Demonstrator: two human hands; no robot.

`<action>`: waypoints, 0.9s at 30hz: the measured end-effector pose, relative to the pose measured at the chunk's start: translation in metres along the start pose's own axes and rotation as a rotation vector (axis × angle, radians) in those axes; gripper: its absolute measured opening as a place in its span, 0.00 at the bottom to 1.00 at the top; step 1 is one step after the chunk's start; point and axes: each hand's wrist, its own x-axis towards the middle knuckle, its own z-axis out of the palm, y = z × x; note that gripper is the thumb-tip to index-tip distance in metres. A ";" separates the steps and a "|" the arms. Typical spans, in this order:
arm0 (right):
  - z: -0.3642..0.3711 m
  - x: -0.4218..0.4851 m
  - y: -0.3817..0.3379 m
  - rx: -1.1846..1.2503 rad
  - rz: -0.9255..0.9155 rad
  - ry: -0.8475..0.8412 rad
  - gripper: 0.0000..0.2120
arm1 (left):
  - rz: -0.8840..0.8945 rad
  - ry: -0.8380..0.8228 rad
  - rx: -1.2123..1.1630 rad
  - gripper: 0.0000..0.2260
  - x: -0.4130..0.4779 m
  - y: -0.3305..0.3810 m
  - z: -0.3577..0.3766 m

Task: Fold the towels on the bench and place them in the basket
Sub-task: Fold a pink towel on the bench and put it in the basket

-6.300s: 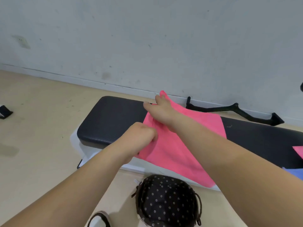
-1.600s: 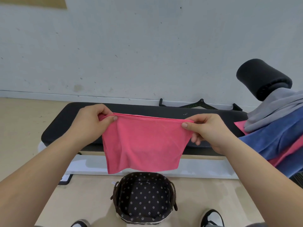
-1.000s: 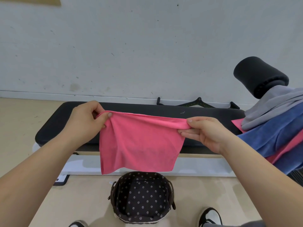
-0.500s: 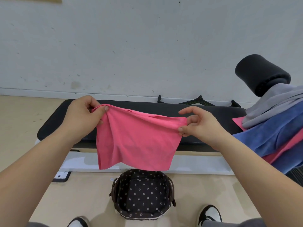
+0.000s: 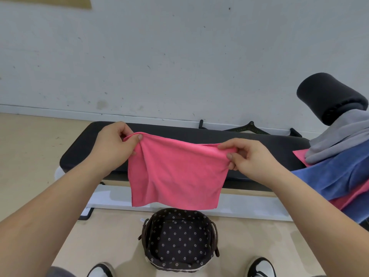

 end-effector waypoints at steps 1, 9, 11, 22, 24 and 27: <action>0.001 0.000 0.001 -0.003 0.022 -0.011 0.17 | 0.001 0.000 -0.001 0.08 0.000 0.000 0.000; -0.001 -0.001 0.000 -0.027 0.052 0.039 0.05 | 0.046 -0.025 0.002 0.08 -0.002 0.003 -0.003; -0.003 -0.002 -0.003 -0.036 0.016 0.070 0.06 | 0.067 -0.059 -0.008 0.08 -0.002 0.006 -0.007; -0.018 -0.013 0.010 -0.005 -0.085 0.214 0.06 | 0.082 -0.326 0.073 0.08 -0.017 0.016 -0.026; -0.022 -0.017 0.016 -0.048 -0.082 0.207 0.06 | 0.072 -0.324 0.075 0.07 -0.018 0.019 -0.025; -0.030 -0.019 0.021 -0.162 -0.040 0.169 0.12 | 0.020 -0.349 0.039 0.08 -0.016 0.027 -0.026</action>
